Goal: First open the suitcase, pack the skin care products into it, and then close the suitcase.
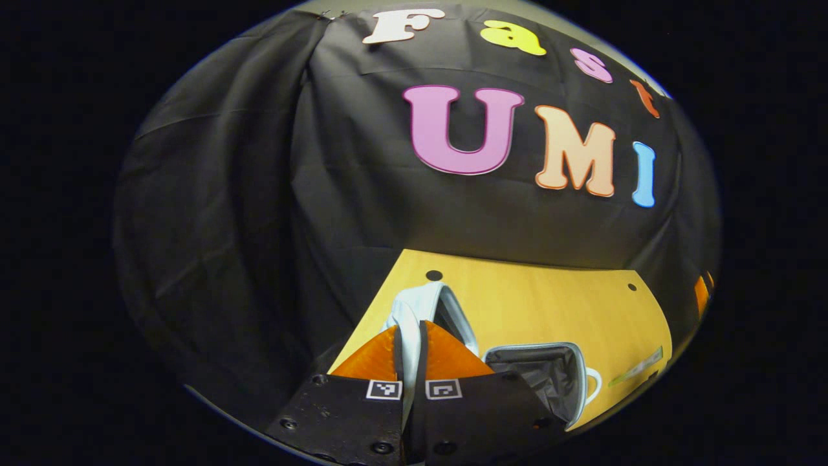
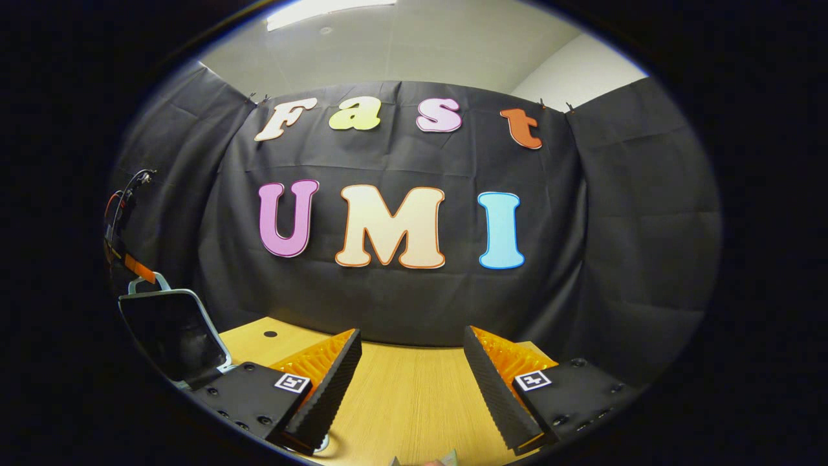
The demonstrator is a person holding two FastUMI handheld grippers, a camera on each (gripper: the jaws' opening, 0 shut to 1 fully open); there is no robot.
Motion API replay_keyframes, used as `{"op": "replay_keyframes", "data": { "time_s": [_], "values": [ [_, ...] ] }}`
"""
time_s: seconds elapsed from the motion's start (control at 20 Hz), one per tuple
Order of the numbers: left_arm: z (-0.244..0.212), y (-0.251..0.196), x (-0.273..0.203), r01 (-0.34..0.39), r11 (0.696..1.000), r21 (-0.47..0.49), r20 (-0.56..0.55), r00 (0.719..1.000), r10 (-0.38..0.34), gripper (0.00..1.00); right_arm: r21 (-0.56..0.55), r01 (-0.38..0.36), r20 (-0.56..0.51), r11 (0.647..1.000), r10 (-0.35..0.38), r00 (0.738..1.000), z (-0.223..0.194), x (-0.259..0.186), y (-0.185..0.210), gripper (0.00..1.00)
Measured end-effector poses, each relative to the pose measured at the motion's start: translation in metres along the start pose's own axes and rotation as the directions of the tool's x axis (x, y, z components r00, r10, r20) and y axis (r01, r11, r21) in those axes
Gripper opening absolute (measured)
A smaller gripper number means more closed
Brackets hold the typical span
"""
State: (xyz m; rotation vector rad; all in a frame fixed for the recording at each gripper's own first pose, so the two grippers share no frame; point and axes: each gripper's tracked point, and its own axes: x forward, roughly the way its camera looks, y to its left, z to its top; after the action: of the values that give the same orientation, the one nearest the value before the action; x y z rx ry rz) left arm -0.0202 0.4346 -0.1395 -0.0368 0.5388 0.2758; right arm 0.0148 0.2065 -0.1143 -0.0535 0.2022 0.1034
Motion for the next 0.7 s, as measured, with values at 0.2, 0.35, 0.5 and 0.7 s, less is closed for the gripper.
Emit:
{"op": "replay_keyframes", "data": {
  "time_s": [0.2,0.35,0.5,0.7],
  "values": [
    [-0.017,0.03,0.012,-0.006,0.998,-0.062,-0.02,1.0,0.005,0.0,-0.029,-0.002,-0.009,1.0,0.002,1.0,-0.003,-0.003,0.013,0.98],
    [-0.036,0.053,0.023,-0.04,0.996,-0.077,-0.057,0.998,0.036,0.0,-0.024,-0.003,-0.019,1.0,0.003,1.0,-0.004,-0.002,0.02,0.98],
    [-0.051,0.069,0.036,-0.049,0.99,-0.13,-0.085,0.996,0.038,0.0,-0.044,-0.006,-0.023,0.999,0.005,1.0,-0.005,-0.002,0.025,0.98],
    [-0.075,0.086,0.053,-0.081,0.985,-0.15,-0.118,0.991,0.063,0.0,-0.047,0.002,-0.038,0.999,-0.004,0.999,-0.009,-0.001,0.026,0.98]
  ]
}}
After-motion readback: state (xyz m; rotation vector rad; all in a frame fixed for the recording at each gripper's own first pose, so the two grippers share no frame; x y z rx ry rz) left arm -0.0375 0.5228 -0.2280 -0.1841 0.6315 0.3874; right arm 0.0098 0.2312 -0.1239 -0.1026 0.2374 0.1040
